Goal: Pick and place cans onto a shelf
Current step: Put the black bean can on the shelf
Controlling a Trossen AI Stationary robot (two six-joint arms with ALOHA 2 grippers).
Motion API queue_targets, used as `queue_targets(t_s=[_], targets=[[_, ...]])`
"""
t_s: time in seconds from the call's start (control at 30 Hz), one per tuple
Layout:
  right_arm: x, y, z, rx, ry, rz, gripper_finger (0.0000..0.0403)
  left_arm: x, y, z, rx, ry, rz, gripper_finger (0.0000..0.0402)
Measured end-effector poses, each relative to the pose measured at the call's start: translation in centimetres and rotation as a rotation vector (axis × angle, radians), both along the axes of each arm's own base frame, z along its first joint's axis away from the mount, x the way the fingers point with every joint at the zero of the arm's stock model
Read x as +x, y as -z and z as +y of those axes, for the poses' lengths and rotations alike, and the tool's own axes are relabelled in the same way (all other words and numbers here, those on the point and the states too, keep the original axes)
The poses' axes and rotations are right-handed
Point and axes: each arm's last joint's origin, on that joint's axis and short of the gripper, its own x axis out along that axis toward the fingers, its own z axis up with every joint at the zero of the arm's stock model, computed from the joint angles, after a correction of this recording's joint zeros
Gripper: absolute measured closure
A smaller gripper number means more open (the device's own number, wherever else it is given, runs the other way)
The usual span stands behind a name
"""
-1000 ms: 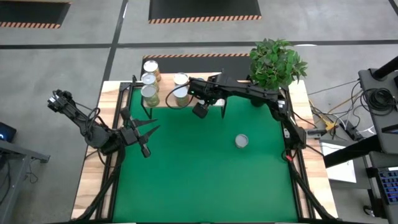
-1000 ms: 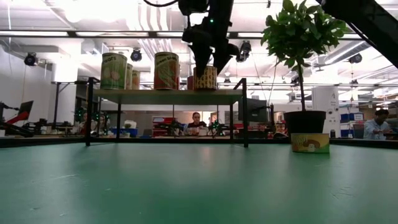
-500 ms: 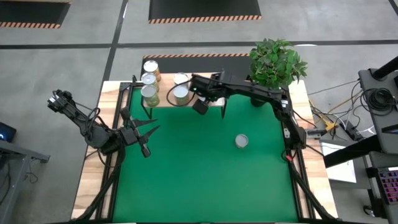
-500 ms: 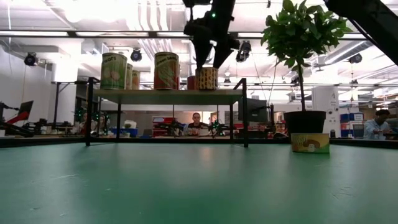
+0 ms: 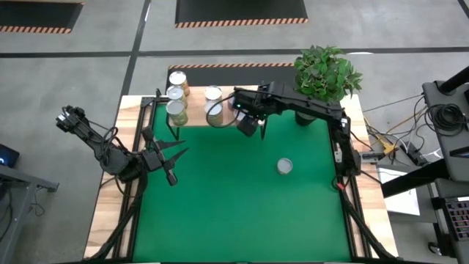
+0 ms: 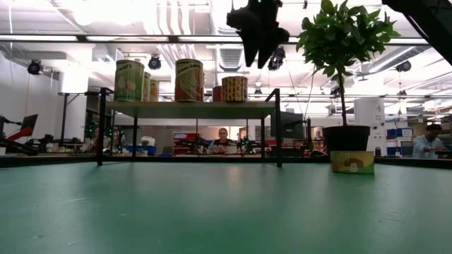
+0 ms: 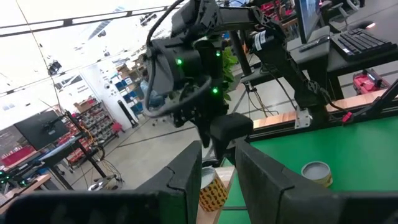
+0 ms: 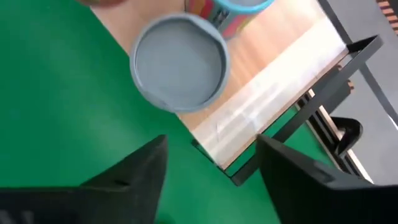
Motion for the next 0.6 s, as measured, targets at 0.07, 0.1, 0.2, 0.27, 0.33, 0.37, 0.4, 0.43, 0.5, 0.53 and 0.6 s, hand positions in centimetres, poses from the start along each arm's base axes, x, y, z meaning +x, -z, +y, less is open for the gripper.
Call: queue_targets(t_s=[0.07, 0.1, 0.2, 0.27, 0.33, 0.37, 0.4, 0.43, 0.5, 0.53, 0.6], targets=[[0.1, 0.5, 0.0, 0.0, 0.001, 0.021, 0.0201, 0.0, 0.0, 0.0, 0.0, 0.0, 0.0, 0.032], [0.1, 0.8, 0.0, -0.004, 0.003, 0.034, 0.022, 0.0, 0.0, 0.0, 0.0, 0.0, 0.0, 0.032], [0.2, 1.7, -0.1, -0.027, 0.007, 0.076, 0.027, 0.0, 0.0, 0.0, 0.0, 0.0, 0.0, 0.032], [0.2, 2.3, -0.3, -0.056, 0.015, 0.102, 0.0301, 0.0, 0.0, 0.0, -0.001, 0.0, -0.001, 0.032], [0.4, 2.9, -0.4, -0.073, 0.013, 0.116, 0.0327, 0.0, 0.0, 0.0, -0.001, 0.0, -0.001, 0.032], [0.5, 3.2, -0.4, -0.077, 0.009, 0.12, 0.0338, 0.0, 0.0, 0.0, -0.001, 0.0, -0.001, 0.032], [0.7, 3.5, -0.4, -0.079, 0.009, 0.116, 0.0349, 0.0, 0.0, 0.0, -0.001, 0.0, -0.001, 0.032], [0.8, 3.7, -0.5, -0.08, 0.008, 0.109, 0.0357, 0.0, 0.0, 0.0, -0.001, 0.0, -0.001, 0.032], [1.1, 4.0, -0.5, -0.083, 0.006, 0.097, 0.037, 0.0, 0.0, 0.0, 0.0, 0.0, -0.001, 0.032], [1.2, 4.1, -0.5, -0.082, 0.003, 0.093, 0.0375, 0.0, 0.0, 0.0, 0.001, 0.0, 0.0, 0.032], [1.4, 4.4, -0.4, -0.081, -0.002, 0.079, 0.0382, 0.0, 0.0, 0.0, 0.003, 0.0, 0.001, 0.032]])
